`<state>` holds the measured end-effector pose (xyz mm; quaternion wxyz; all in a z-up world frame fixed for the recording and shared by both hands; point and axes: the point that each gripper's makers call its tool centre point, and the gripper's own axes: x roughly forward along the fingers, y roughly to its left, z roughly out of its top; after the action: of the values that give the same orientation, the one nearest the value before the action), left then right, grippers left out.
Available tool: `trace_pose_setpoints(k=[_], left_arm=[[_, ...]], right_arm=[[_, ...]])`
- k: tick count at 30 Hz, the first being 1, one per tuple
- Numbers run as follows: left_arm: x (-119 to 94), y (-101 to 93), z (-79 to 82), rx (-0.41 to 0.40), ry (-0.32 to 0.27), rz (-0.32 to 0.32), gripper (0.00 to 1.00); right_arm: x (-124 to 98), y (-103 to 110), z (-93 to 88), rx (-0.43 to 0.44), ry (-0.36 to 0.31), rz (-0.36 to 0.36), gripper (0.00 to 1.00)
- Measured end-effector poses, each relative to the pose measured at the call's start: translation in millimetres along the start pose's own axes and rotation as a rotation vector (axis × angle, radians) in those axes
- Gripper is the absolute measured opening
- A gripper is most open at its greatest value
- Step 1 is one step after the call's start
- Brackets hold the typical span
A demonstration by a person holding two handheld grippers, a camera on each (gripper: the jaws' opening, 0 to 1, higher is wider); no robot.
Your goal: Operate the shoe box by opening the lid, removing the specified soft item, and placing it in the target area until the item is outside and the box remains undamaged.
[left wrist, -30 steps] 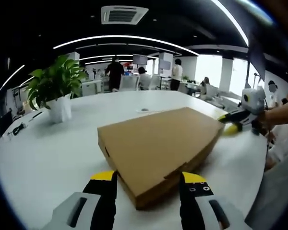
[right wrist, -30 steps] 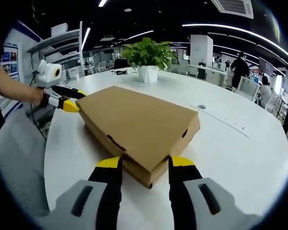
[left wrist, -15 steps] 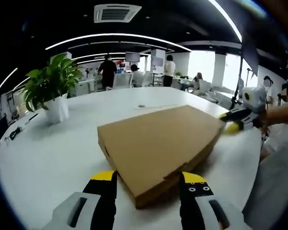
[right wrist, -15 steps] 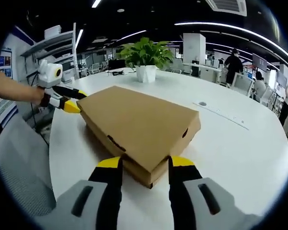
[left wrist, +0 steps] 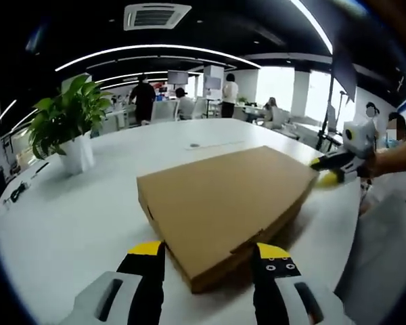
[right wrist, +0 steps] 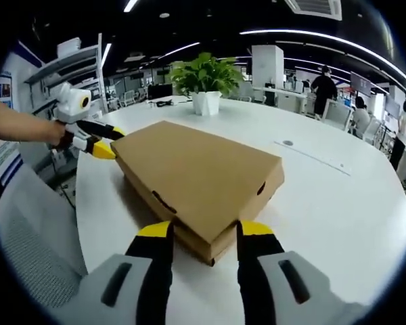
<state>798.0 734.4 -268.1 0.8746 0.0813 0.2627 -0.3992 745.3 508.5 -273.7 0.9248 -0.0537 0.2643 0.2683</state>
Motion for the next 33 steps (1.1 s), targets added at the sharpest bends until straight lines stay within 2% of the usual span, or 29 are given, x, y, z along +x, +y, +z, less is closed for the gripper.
trace_pose_setpoints(k=[18,26,33], left_arm=[[-30,7.5,-19.6,0.028,0.039,-0.031,0.52],[-39,4.1,-24.6,0.059,0.05,-0.033,0.5],[-38,4.6,-23.5,0.065,0.067,-0.034,0.5]], right_arm=[[-4,41,-11.1,-0.009,0.006,0.002,0.32],[-6,46,-13.0,-0.02,0.011,0.001,0.32],[-6,47,-10.8,0.015,0.009,-0.014,0.34]])
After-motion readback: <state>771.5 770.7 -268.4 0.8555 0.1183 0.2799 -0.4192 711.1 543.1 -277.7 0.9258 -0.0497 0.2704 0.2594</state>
